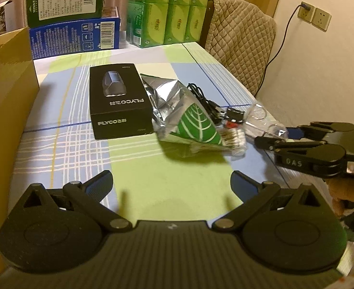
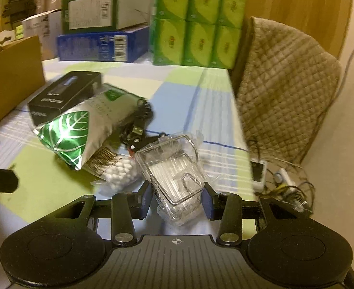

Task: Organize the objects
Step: 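Grasp the cotton-swab bag with the left gripper while the right holds the clear box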

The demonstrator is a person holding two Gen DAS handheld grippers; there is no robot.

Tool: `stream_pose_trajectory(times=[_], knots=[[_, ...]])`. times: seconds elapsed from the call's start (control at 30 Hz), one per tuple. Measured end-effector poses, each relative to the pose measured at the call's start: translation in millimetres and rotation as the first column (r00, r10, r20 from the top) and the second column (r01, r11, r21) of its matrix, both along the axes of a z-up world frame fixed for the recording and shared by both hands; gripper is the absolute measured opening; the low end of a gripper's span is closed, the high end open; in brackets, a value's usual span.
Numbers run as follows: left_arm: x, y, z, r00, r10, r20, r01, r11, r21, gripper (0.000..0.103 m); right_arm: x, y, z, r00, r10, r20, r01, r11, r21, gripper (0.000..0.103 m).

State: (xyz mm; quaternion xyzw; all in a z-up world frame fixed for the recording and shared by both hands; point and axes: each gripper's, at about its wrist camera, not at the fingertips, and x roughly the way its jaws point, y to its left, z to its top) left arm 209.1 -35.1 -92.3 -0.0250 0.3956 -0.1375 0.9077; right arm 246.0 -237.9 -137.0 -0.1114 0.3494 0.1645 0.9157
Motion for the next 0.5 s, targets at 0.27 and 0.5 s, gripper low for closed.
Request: stream_pose_trajectory(times=[0.27, 0.5], knots=[[0.6, 6.9, -0.7, 1.000, 0.013, -0.003, -0.013, 1.000, 0.003, 0.102, -28.2, 20.9, 3.4, 0.980, 0.195, -0.038, -0.192, 0.979, 0.062, 0.040], [15.3, -2.3, -7.7, 0.999, 0.024, -0.039, -0.026, 0.999, -0.043, 0.091, -17.9, -1.5, 6.5, 0.998, 0.035, -0.049, -0.031, 0.997, 0.073, 0.040]])
